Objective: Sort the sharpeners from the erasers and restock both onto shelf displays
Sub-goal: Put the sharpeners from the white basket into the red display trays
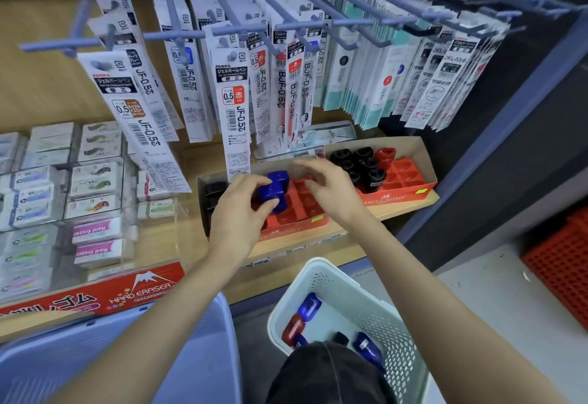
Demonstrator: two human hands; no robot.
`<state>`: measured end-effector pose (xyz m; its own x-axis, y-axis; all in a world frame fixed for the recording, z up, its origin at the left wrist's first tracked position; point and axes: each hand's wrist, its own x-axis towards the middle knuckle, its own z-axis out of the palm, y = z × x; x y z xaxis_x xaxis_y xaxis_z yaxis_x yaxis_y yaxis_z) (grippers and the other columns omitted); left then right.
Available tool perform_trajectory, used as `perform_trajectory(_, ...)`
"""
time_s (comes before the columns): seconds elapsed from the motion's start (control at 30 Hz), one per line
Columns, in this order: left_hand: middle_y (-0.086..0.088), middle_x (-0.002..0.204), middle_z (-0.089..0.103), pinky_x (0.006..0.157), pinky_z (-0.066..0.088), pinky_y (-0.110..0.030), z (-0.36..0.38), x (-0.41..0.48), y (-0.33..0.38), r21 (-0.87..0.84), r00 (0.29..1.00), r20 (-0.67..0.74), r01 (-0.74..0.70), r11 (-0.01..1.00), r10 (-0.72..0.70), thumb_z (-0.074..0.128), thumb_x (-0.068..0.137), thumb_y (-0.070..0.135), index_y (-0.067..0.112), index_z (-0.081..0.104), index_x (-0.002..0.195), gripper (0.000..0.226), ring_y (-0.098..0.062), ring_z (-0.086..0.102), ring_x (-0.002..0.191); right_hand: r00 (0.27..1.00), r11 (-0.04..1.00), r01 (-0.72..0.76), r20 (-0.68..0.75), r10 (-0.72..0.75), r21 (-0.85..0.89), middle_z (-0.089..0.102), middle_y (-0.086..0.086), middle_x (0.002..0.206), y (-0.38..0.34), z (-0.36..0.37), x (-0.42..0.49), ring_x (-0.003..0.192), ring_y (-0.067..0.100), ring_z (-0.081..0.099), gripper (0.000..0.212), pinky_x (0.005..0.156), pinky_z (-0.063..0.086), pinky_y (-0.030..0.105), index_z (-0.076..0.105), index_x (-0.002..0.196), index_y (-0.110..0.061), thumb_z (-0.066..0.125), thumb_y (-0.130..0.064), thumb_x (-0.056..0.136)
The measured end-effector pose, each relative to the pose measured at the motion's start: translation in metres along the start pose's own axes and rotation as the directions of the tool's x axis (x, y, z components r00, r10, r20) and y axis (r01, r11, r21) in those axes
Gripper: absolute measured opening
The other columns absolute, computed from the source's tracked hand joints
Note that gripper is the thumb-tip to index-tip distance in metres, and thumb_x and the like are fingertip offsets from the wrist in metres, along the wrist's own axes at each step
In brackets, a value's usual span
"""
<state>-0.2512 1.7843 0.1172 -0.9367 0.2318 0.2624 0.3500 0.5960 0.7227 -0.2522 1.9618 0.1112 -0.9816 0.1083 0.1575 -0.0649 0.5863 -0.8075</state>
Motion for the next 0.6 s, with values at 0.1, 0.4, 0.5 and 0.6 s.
perform_trajectory(0.1,-0.002,0.111,0.062,0.088,0.045,-0.035,0.007,0.008,0.002,0.194,0.998,-0.003,-0.058,0.979,0.06,0.069,0.084,0.024,0.014,0.063,0.115,0.033,-0.021,0.058,0.102,0.995,0.997,-0.048,-0.08,0.053,0.053,0.059,-0.002,0.122,0.005,-0.01,-0.022,0.11,0.004,0.052,0.037,0.092,0.037,0.006,0.062,0.12,-0.019,0.051,0.001,0.091)
perform_trajectory(0.4,-0.005,0.115,0.062,0.09,0.035,-0.037,0.029,0.012,-0.008,0.454,0.976,0.076,-0.216,0.864,0.204,0.062,0.089,0.027,0.013,0.06,0.124,0.037,-0.025,0.052,0.107,0.959,0.964,-0.136,-0.216,0.186,0.227,0.062,-0.011,0.112,0.02,-0.014,-0.091,0.105,0.001,0.055,0.031,0.087,0.043,0.015,0.063,0.107,-0.028,0.05,-0.003,0.092)
perform_trajectory(0.5,-0.011,0.112,0.061,0.084,0.04,-0.041,0.029,0.006,-0.014,0.545,0.952,0.111,-0.299,0.783,0.287,0.065,0.087,0.026,0.008,0.06,0.125,0.042,-0.029,0.056,0.102,0.943,0.944,-0.186,-0.219,0.249,0.274,0.062,-0.005,0.113,0.03,-0.01,-0.113,0.101,0.004,0.056,0.029,0.083,0.042,0.011,0.065,0.106,-0.023,0.05,-0.001,0.093)
perform_trajectory(0.6,-0.017,0.117,0.056,0.085,0.043,-0.043,0.027,0.003,-0.015,0.574,0.949,0.125,-0.308,0.759,0.291,0.066,0.086,0.028,0.006,0.056,0.128,0.048,-0.032,0.055,0.104,0.932,0.937,-0.229,-0.216,0.29,0.265,0.063,-0.007,0.113,0.038,-0.009,-0.135,0.099,0.0,0.056,0.031,0.079,0.041,0.008,0.065,0.104,-0.026,0.051,-0.001,0.092)
